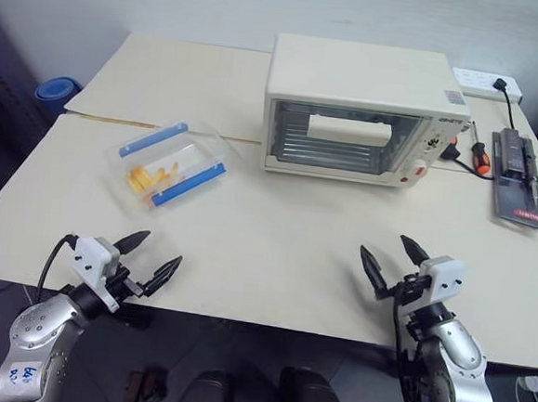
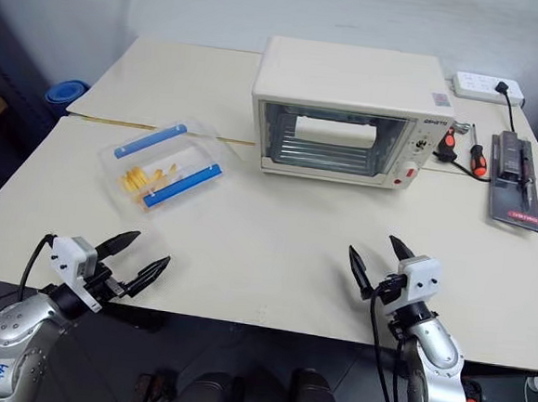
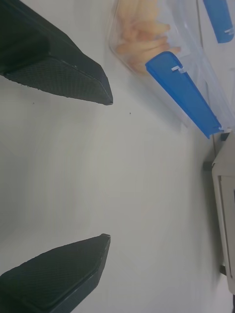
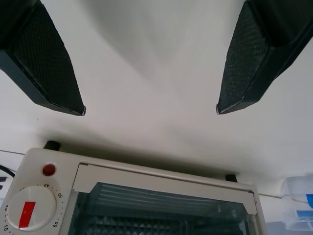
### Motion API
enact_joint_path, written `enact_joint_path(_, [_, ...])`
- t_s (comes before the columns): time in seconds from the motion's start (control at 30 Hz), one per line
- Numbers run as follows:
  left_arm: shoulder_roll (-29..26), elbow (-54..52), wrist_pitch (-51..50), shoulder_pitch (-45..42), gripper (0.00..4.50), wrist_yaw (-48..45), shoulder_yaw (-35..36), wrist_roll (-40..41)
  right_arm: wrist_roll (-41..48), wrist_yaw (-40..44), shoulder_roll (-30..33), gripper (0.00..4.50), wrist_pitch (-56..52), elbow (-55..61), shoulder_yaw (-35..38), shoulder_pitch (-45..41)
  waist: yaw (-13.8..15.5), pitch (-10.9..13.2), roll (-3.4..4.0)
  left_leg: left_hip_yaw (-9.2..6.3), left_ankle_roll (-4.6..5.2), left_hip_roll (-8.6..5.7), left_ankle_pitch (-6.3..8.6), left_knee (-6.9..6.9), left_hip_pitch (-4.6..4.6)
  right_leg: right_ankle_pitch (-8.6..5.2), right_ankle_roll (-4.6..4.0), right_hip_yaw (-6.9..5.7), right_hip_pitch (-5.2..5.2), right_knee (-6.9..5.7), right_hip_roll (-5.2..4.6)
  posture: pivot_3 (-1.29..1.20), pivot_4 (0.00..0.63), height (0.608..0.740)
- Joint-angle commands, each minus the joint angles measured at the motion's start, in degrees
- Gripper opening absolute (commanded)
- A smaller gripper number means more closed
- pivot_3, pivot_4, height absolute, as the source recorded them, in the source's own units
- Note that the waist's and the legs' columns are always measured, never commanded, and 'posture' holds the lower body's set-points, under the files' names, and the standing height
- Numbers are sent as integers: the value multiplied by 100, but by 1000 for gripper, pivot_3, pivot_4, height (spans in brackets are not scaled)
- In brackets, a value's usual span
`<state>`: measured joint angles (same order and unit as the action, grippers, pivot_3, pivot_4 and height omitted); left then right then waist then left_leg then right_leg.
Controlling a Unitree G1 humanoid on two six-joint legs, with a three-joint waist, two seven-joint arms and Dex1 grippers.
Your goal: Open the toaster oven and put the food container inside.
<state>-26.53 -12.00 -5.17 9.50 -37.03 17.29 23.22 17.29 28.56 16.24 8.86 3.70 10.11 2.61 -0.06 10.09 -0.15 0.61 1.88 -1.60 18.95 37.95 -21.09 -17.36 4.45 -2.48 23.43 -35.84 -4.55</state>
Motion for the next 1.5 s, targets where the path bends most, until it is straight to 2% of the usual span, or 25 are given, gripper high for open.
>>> enact_joint_path(0.03, [-34, -248, -249, -548, 4500, 259, 120, 262, -46, 449, 348, 4480, 149, 94, -144, -308, 2, 1, 0, -2, 0, 0, 0, 2, -1, 0, 0, -1, 1, -2, 0, 0, 150, 740])
enact_joint_path(0.17, [-545, -404, -879, -931, 4500, -327, 222, 919, 526, 786, 849, 4480, -743, 402, -101, -1215, -62, 1, 1, 1, -26, 0, -14, 9, -5, 0, 0, -1, 6, -8, 2, 0, 150, 740])
enact_joint_path(0.23, [-702, -451, -1172, -1136, 4500, -606, 355, 1480, 752, 873, 1072, 4480, -1198, 265, -20, -1713, -117, 3, 5, 0, -35, 2, -16, 6, -5, 0, -1, -2, 9, -12, 4, 0, 150, 740])
enact_joint_path(0.3, [-820, -409, -1301, -1453, 4500, -632, 412, 1640, 918, 1005, 1274, 4480, -1561, -40, 34, -2221, -117, 4, 4, -8, -36, 2, -17, 5, -7, -1, -2, -9, 7, -8, 3, 0, 150, 740])
enact_joint_path(0.43, [-889, -327, -1461, -1878, 4500, -655, 369, 1759, 1099, 1560, 1520, 4480, -1950, -659, -29, -2986, -93, 4, 4, -13, -36, 1, -17, 9, -12, -1, -2, -16, 3, -2, 2, 0, 150, 740])
enact_joint_path(0.6, [-770, -429, -1858, -2187, 4500, -327, 380, 1963, 994, 1850, 1349, 4480, -1885, -1272, -163, -3798, -71, 4, 3, -9, -35, -1, -17, 15, -16, 0, -1, -16, 5, -4, 2, 0, 150, 740])
enact_joint_path(0.77, [-661, -505, -1900, -2219, 4500, -121, 410, 1925, 1162, 2174, 1187, 4480, -1935, -857, -255, -3803, -104, 4, 4, -11, -44, 1, -22, 12, -20, 0, -1, -18, 8, -14, 6, 0, 150, 740])
enact_joint_path(0.97, [-559, -180, -1946, -2752, 4500, 30, 26, 1648, 959, 2932, 1546, 4480, -1630, 47, -491, -2722, -117, 5, 4, -12, -44, 1, -22, 9, -24, 0, -1, -18, 9, -13, 8, 0, 150, 740])
enact_joint_path(1.0, [-505, -48, -1950, -2972, 4110, 8, -103, 1614, 793, 3001, 1634, 4500, -1452, 93, -529, -2519, -101, 5, 4, -12, -44, 1, -22, 9, -24, 0, 0, -18, 8, -13, 8, 0, 150, 740])
enact_joint_path(1.1, [-254, 483, -1807, -3645, 3330, 73, -478, 1301, 442, 3079, 1766, 4500, -980, 101, -581, -2091, -53, 5, 3, -6, -46, 0, -23, 17, -21, 1, 1, -17, 6, -10, 10, 0, 150, 740])
enact_joint_path(1.2, [76, 1189, -1509, -4380, 2343, 54, -1014, 731, 218, 2949, 1676, 4500, -537, -10, -543, -1832, -9, 7, -1, -3, -52, -3, -29, 22, -18, 1, 2, -16, 6, -9, 12, 0, 150, 740])
enact_joint_path(1.37, [535, 2409, -945, -5248, 769, 128, -1443, -2, 6, 2769, 1568, 4500, -44, -198, -519, -1602, -4, 8, -2, 3, -62, 0, -35, 17, -17, 2, 3, -14, 11, -18, 22, 0, 150, 740])
enact_joint_path(1.43, [657, 2975, -661, -5515, 194, -266, -1846, -342, -86, 2640, 1542, 4500, 120, -230, -484, -1418, 20, 9, -4, -1, -66, 0, -38, 19, -19, 2, 3, -22, 10, -21, 23, 0, 150, 740])
enact_joint_path(1.5, [681, 3260, -420, -5552, 61, -572, -2095, -579, -123, 2544, 1557, 4500, 215, -237, -420, -1211, 26, 9, -4, -2, -67, -1, -39, 19, -19, 2, 3, -23, 8, -22, 22, 0, 150, 740])
